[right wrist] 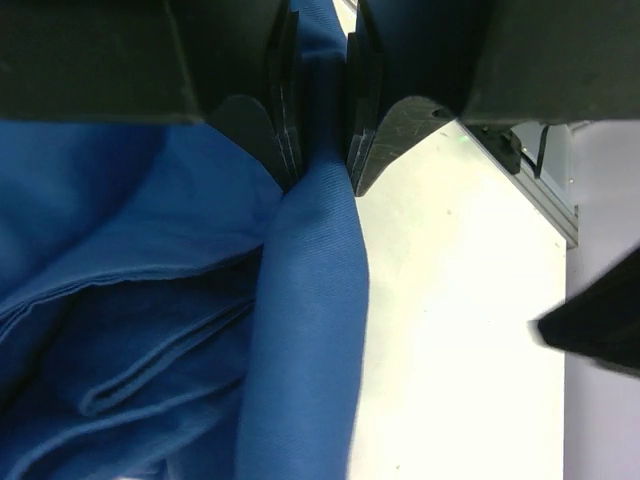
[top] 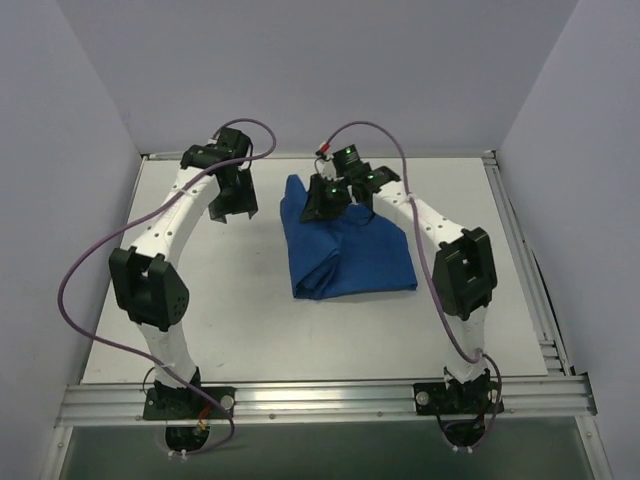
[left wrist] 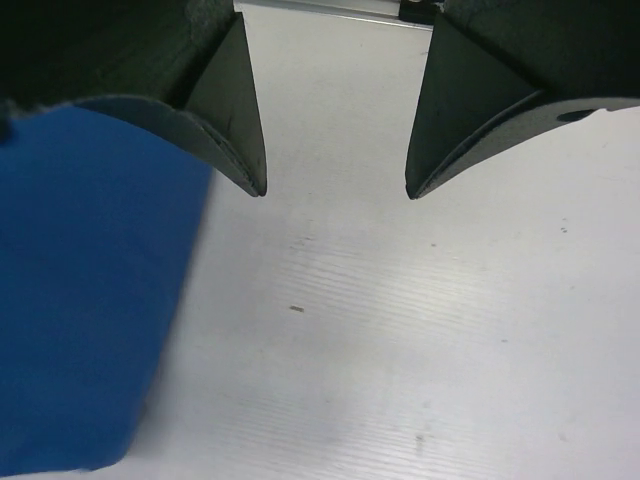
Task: Open and lay out the surgical kit
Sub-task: Open the surgical kit at the center of the board.
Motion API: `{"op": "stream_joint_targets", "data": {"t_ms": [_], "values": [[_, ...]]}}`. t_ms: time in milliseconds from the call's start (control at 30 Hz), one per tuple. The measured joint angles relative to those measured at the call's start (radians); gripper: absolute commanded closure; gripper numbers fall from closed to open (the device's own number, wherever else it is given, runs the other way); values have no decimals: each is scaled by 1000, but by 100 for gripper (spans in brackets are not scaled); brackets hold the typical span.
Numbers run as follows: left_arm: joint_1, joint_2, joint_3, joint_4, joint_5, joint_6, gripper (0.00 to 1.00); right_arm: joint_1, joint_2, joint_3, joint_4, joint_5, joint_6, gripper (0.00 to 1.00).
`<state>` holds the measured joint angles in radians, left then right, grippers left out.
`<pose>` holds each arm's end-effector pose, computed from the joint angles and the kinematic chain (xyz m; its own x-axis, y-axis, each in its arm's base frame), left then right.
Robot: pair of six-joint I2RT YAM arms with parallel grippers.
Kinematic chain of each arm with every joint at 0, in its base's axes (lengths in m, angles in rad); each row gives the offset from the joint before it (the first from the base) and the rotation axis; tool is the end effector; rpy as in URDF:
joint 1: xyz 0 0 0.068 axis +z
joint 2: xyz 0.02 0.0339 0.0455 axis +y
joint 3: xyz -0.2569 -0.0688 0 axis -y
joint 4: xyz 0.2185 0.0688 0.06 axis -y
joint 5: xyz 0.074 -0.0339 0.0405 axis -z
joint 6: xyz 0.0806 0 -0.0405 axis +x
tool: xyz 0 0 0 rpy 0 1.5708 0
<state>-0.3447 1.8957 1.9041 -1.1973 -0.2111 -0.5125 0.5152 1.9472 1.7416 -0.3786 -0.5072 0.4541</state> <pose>0.3605 -0.1115 0.2770 -0.8871 -0.1909 -0.4201 -0.2044 0.9788 -0.0133 0.3819 0.2612 0.2869 -0.7749 0.0019 -0.6321 -0.4934 0.6234 0.6067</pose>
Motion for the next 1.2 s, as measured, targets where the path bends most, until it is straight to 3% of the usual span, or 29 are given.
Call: {"op": "stream_joint_targets", "data": {"t_ms": [33,167,267,433,800,1200], "values": [[15,-21,-6,-1,-16,-5,33,38,47,15,27,-2,30,100],[71,-124,-42,-6,-68,-15,32,130,190,74,132,-13,121,45],[97,-179,-71,-19,-84,-21,31,182,292,192,127,-2,138,36],[110,-202,-112,-29,-88,-23,30,227,283,236,63,56,76,30],[110,-235,-199,-30,-65,-22,30,163,68,116,-10,124,-66,27],[151,-237,-257,-34,-31,-35,37,251,175,164,-50,166,-148,32]]}}
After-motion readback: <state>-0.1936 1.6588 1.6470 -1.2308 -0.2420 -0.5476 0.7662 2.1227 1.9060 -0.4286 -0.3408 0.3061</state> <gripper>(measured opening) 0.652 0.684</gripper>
